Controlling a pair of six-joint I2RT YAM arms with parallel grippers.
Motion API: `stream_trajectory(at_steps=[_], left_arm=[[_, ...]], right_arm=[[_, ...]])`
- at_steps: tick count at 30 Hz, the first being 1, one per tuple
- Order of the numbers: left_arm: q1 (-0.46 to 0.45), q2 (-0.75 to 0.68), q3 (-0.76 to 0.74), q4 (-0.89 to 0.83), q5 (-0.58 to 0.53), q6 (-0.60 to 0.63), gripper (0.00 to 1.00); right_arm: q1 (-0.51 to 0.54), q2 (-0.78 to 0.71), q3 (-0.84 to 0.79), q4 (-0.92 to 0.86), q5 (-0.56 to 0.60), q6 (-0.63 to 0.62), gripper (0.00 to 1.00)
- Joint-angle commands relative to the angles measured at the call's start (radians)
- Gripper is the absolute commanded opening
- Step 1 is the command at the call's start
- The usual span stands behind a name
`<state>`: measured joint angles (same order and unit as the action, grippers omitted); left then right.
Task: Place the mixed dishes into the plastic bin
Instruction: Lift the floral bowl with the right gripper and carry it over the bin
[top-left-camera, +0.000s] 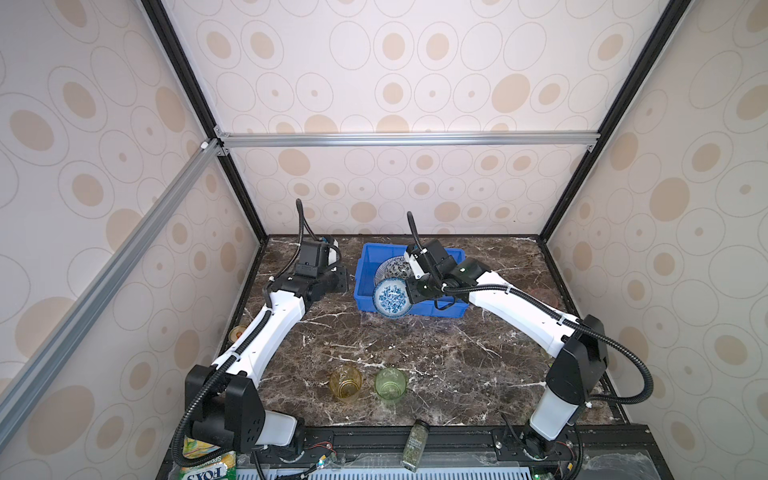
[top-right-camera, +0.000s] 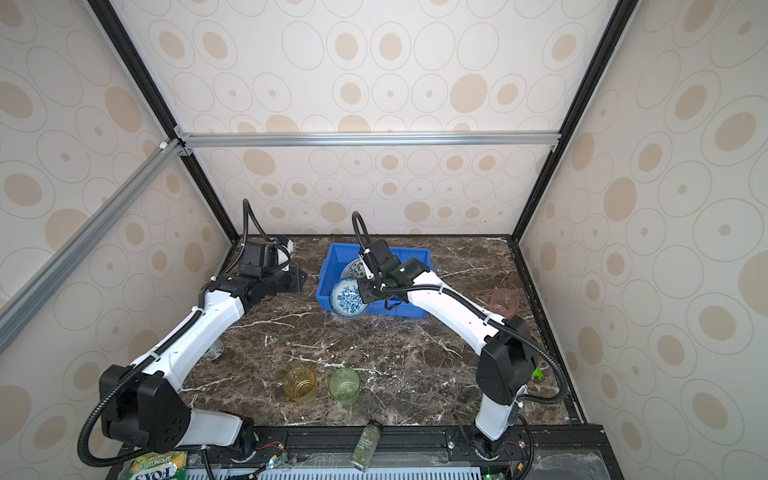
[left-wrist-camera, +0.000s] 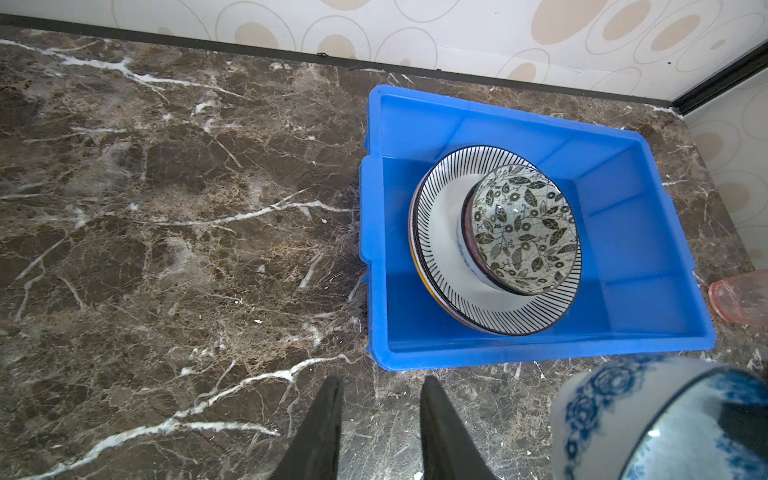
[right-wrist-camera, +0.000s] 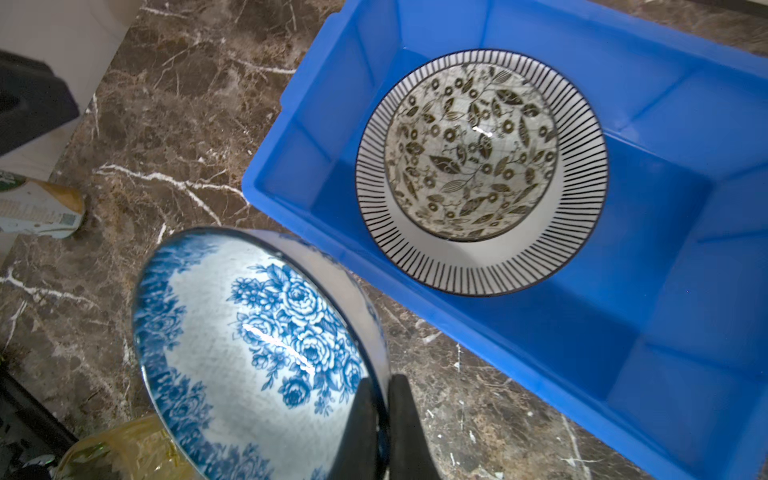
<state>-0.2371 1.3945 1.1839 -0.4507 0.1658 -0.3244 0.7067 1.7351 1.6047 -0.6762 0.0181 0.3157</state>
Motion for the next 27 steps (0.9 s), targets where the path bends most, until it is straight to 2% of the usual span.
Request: stream_trajectory(at_steps=[1, 9, 27], left_arm=[[0.010, -0.025, 0.033, -0.011, -0.007, 0.012, 0.33], [0.010, -0.011, 0.032, -0.007, -0.001, 0.010, 0.32], [0.010, 0.039, 0.075, -0.028, 0.006, 0.013, 0.32]], right_arm=[[-0.030, -0.045, 0.040, 0.053, 0.016, -0.010, 0.00], [-0.100, -0.037, 0.050, 0.067, 0.030, -0.006, 0.00], [-0.174, 0.056, 0.099, 0.153, -0.002, 0.038, 0.00]])
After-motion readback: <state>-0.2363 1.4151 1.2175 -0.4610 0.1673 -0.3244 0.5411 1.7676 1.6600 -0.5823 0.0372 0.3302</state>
